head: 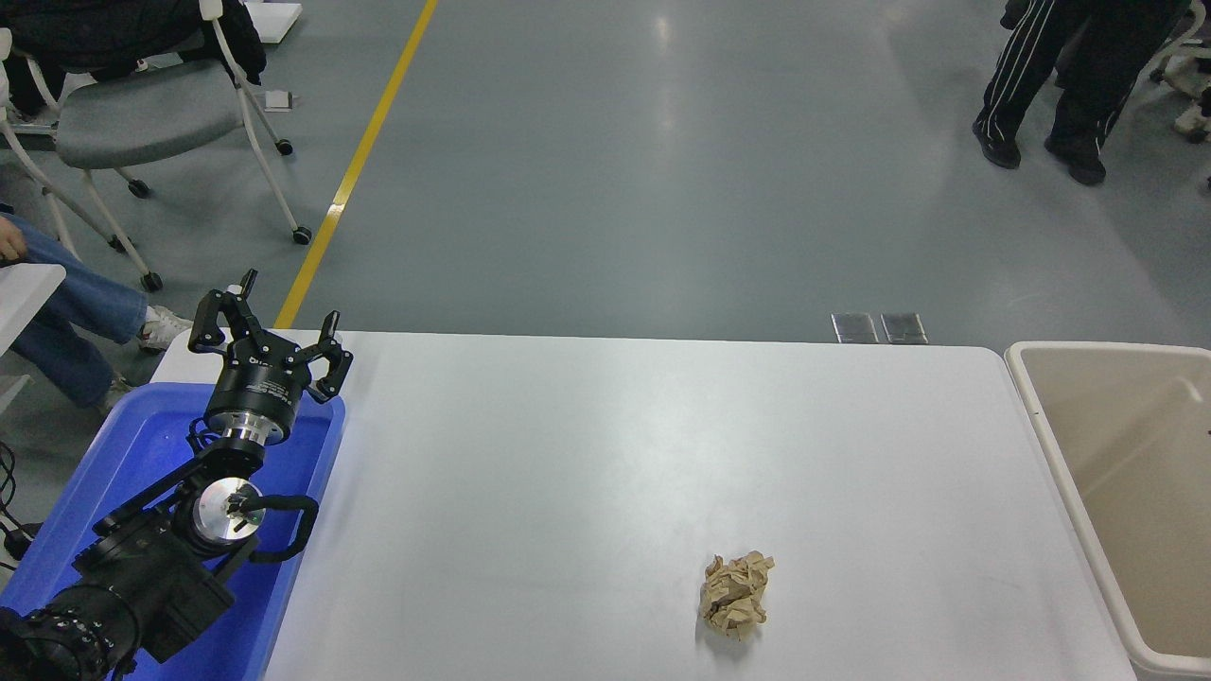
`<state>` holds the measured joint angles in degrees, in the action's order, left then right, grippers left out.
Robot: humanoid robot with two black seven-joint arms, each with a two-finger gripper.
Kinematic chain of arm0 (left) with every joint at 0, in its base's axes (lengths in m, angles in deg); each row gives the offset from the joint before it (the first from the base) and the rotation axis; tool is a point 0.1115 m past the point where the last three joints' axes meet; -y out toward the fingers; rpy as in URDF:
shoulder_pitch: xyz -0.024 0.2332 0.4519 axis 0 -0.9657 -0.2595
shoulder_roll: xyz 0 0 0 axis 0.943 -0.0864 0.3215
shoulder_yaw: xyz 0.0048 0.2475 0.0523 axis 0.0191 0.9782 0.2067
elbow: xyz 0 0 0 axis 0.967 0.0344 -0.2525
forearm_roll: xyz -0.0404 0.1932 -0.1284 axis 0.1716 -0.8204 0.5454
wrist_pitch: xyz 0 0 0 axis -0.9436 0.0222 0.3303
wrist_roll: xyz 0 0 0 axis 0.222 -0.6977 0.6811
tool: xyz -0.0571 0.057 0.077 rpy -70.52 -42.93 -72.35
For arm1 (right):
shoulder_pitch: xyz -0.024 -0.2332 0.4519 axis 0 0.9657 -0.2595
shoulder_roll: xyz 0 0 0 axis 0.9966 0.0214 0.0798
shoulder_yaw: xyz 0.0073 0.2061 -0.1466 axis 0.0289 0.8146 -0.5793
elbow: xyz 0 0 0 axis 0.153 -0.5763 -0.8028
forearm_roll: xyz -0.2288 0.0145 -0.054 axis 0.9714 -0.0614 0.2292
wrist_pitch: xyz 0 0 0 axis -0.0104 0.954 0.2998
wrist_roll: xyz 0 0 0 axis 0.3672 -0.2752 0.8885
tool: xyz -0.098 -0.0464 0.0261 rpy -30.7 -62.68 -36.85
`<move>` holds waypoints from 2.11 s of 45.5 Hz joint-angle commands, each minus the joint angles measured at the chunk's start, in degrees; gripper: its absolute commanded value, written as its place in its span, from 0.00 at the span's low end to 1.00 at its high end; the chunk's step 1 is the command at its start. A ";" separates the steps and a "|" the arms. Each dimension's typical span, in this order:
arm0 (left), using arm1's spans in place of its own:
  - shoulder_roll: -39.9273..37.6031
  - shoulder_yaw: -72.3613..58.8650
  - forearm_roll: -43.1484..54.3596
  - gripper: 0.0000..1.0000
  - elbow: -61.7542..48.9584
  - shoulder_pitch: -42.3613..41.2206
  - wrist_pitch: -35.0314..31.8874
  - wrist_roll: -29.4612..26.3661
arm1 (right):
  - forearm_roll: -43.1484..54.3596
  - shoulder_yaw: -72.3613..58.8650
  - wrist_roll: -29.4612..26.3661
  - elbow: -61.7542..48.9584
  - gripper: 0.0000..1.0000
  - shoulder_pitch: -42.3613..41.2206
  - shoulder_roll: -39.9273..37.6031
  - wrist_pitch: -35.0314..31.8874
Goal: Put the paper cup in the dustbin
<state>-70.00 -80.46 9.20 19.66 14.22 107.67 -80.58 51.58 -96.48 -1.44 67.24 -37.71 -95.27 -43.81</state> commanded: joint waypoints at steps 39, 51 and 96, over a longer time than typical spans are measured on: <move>0.00 0.00 -0.01 1.00 0.00 0.00 0.00 0.00 | -8.26 53.99 4.03 56.38 0.99 1.84 -4.36 0.99; 0.00 0.00 -0.01 1.00 0.00 0.00 0.00 0.00 | 4.06 59.97 4.12 58.77 0.99 5.80 3.56 4.68; 0.00 0.00 -0.01 1.00 0.00 0.00 0.00 0.00 | 3.71 58.66 4.20 55.96 0.99 8.79 8.31 4.51</move>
